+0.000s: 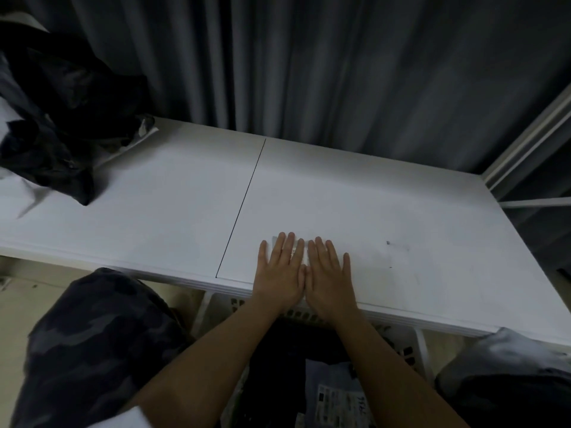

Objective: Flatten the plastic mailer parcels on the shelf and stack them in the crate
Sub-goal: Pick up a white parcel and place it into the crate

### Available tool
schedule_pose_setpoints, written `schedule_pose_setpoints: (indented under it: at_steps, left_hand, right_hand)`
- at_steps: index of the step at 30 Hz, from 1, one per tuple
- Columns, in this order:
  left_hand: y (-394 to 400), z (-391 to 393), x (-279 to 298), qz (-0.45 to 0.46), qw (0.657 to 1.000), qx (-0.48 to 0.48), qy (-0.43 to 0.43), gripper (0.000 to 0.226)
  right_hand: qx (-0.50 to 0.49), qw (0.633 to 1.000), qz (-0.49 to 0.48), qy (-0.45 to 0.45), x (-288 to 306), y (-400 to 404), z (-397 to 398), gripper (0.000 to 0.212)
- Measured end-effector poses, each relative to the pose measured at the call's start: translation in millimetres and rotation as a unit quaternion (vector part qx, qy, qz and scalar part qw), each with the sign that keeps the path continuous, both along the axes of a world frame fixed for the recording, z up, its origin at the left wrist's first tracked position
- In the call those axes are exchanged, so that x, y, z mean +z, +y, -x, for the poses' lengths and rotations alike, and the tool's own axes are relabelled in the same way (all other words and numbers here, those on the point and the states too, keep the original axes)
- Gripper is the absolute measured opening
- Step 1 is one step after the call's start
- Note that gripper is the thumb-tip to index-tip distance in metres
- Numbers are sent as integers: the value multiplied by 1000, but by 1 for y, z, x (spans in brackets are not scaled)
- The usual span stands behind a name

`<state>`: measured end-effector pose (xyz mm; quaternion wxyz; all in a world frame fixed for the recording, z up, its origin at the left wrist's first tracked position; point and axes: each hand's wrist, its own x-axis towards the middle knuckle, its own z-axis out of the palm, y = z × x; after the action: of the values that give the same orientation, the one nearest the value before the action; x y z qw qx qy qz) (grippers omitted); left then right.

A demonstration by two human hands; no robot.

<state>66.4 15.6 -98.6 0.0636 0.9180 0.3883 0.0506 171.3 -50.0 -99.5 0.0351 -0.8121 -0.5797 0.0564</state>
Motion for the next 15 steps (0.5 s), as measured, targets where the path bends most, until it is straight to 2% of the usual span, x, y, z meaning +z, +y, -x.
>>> schedule_pose_setpoints:
  at_steps: [5, 9, 15]
  left_hand:
    - [-1, -1, -4, 0, 1000, 8, 10, 64]
    - [-1, 0, -7, 18, 1000, 2, 18, 77]
    - [-1, -1, -6, 20, 1000, 5, 17, 81]
  right_hand:
    - [2, 1000, 1, -19, -6, -1, 0, 75]
    - [-4, 1000, 3, -9, -7, -1, 0, 72]
    - [-4, 1000, 11, -4, -6, -1, 1, 67]
